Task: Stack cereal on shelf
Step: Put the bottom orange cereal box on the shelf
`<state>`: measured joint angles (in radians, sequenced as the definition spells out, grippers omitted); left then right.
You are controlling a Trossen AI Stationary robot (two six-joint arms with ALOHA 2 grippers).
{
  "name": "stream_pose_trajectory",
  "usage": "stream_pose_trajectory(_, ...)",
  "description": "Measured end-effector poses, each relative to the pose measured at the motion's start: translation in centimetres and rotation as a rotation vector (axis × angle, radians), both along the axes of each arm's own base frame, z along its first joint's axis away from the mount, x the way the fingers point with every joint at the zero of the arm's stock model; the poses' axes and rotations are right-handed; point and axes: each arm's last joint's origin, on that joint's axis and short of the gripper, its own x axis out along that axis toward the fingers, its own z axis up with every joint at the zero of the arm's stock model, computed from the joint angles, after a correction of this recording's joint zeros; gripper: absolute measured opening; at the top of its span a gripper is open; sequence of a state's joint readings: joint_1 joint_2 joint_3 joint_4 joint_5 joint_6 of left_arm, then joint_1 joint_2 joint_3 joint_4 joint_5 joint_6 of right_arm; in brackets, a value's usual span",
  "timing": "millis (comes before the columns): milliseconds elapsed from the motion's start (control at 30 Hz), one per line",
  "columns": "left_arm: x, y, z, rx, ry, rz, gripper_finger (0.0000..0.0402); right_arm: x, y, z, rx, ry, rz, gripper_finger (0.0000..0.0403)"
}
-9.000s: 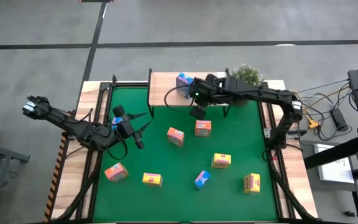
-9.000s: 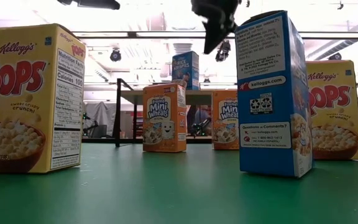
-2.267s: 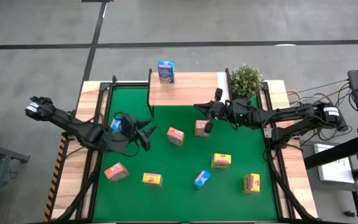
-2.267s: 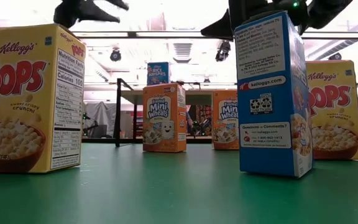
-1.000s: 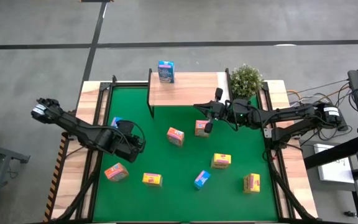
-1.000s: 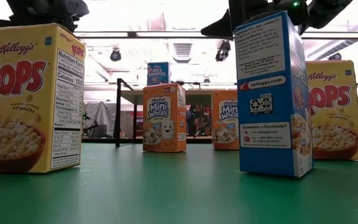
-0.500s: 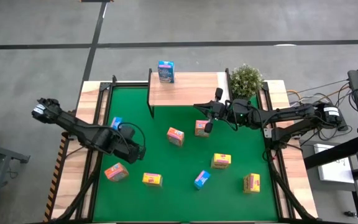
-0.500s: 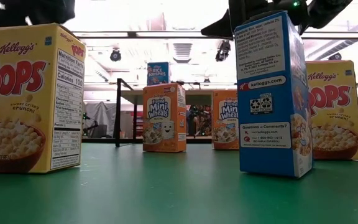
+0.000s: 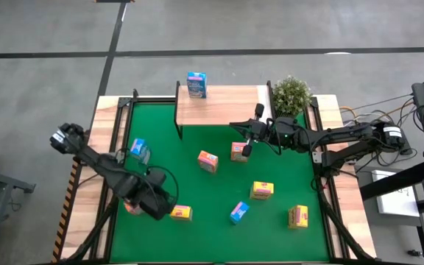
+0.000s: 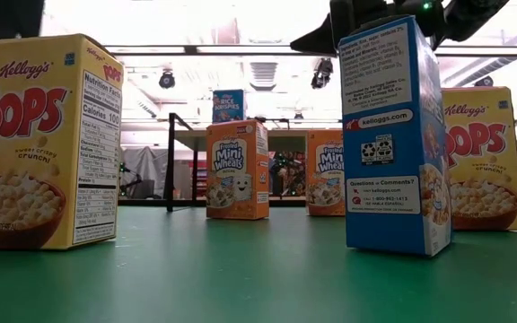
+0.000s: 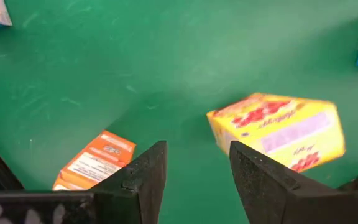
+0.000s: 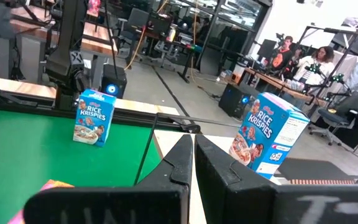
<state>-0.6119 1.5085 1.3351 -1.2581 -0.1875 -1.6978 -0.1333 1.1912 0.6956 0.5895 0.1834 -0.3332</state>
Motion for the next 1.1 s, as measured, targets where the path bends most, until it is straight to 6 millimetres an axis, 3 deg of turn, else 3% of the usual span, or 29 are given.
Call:
stream_pose_trajectory(267,-0.6,-2.8,-0.3,0.027,0.015,-0.158,0.0209,0.0,0.0,0.1,0.000,-0.015,0.000,0.0009)
stream_pose_trajectory(533,-2.9,-4.7,-0.3,0.082,0.059,-0.300,0.0265,0.0,0.0,0.0,0.025,-0.010,0.001,0.0009)
stream_pose_trajectory(800,-5.2,-5.2,-0.1,0.140,0.128,-0.331,0.0270,0.0,0.0,0.0,0.044,-0.012,0.001,0.0009)
stream_pose_trajectory(1100,-6.1,-4.4,0.4,0.179,0.173,-0.327,0.0270,0.0,0.0,-0.1,0.045,-0.008,0.001,0.0009)
